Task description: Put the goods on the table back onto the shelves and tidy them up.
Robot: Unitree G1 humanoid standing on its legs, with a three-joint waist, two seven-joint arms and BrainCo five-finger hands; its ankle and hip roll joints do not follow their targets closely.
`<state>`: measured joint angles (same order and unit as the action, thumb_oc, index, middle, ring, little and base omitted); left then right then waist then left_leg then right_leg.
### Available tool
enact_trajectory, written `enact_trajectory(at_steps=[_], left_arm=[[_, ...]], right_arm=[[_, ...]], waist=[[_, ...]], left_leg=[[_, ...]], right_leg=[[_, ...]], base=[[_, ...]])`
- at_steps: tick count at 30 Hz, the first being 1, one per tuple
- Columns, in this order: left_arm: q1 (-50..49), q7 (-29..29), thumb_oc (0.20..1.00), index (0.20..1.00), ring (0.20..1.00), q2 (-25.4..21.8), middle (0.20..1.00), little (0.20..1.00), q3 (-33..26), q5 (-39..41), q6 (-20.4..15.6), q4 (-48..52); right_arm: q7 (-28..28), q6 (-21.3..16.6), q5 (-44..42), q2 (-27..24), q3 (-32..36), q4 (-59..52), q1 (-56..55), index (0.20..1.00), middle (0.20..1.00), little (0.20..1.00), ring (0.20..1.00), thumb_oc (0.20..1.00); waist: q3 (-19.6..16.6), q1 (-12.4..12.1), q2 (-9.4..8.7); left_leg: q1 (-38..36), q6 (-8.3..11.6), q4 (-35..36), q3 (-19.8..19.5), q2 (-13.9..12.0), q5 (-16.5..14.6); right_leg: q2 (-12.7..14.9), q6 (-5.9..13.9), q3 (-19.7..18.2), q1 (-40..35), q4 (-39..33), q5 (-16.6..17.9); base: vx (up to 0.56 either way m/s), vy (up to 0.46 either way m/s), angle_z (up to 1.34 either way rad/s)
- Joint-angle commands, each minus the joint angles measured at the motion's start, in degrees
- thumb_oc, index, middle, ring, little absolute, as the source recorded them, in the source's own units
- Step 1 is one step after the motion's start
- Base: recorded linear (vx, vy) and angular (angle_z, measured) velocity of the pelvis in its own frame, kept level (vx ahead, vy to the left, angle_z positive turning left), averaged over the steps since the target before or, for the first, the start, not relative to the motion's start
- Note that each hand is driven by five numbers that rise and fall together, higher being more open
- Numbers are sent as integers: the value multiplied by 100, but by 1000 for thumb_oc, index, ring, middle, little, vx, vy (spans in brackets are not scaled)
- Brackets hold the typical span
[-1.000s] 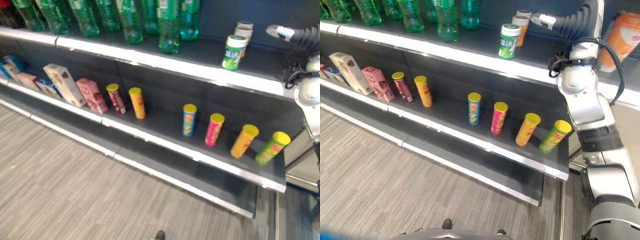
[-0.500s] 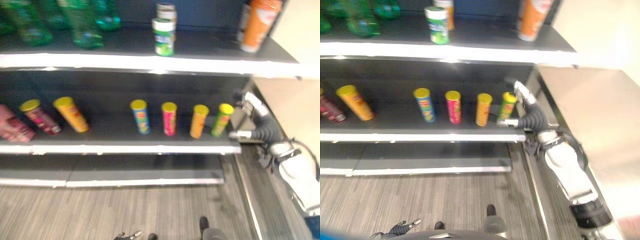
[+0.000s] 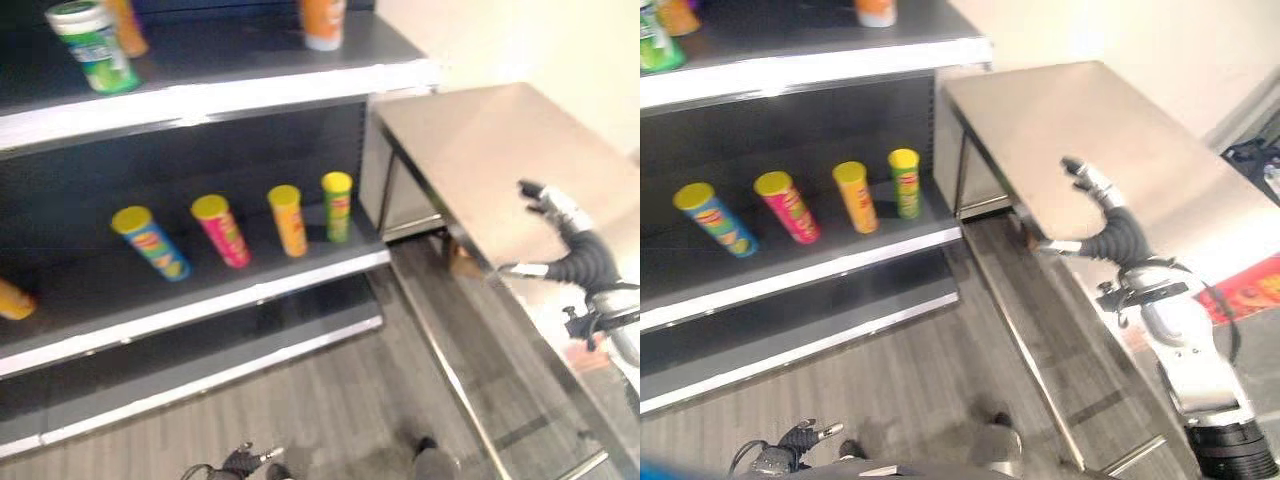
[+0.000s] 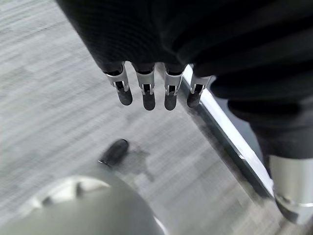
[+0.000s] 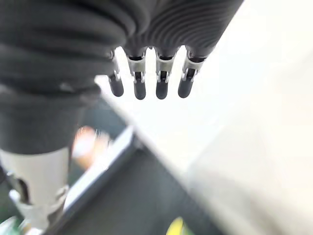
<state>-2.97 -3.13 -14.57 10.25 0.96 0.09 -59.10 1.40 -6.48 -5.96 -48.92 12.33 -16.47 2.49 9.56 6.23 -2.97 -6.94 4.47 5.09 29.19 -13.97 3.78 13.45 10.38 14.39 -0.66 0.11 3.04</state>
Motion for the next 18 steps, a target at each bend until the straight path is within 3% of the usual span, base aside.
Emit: enact_trajectory(at_steps=[1, 3, 8, 14, 18], left_arm=[[109, -22, 1000, 1000, 1000, -295, 1000, 1000, -108, -76, -111, 32], [130, -98, 1000, 1000, 1000, -296, 1000, 1000, -202, 1, -106, 7], [-8, -104, 1000, 1000, 1000, -249, 1000, 1000, -334, 37, -99, -14], [-100, -128, 1000, 1000, 1000, -137, 1000, 1000, -410, 130, -93, -58], [-11, -255, 1000, 1000, 1000, -34, 1000, 1000, -427, 435, -182, 49]], right_arm=[[524, -276, 151, 90, 414, -30, 127, 1000, 1000, 1000, 1000, 1000], [865, -284, 97, 1, 1083, -95, 20, 1000, 1000, 1000, 1000, 1000], [1101, -295, 120, -263, 1585, -102, -3, 1000, 1000, 1000, 1000, 1000], [1456, -356, 23, -529, 2515, -75, -499, 1000, 1000, 1000, 1000, 1000], [1734, -275, 80, -711, 2693, 683, -790, 1000, 1000, 1000, 1000, 1000]], waist=[[-299, -46, -386], [-316, 16, -394], [-332, 4, -376], [-284, 125, -188], [-73, 30, -183]], left_leg=[[383, -81, -223, -184, 629, -695], [438, 11, -234, -213, 508, -640], [393, 177, -268, -183, 319, -508], [471, 412, -258, -437, -93, -215], [778, 415, -490, -1993, 298, -498]], right_leg=[[597, 462, -174, -140, 96, 473], [479, 462, -284, -103, -190, 280], [285, 445, -121, -299, -465, -104], [-250, 157, -175, -415, -506, -592], [-417, -14, -355, -338, -474, -635]], base=[[-89, -256, -35], [-43, -204, -24], [8, -164, -19], [-10, -195, 12], [-32, -109, -22]])
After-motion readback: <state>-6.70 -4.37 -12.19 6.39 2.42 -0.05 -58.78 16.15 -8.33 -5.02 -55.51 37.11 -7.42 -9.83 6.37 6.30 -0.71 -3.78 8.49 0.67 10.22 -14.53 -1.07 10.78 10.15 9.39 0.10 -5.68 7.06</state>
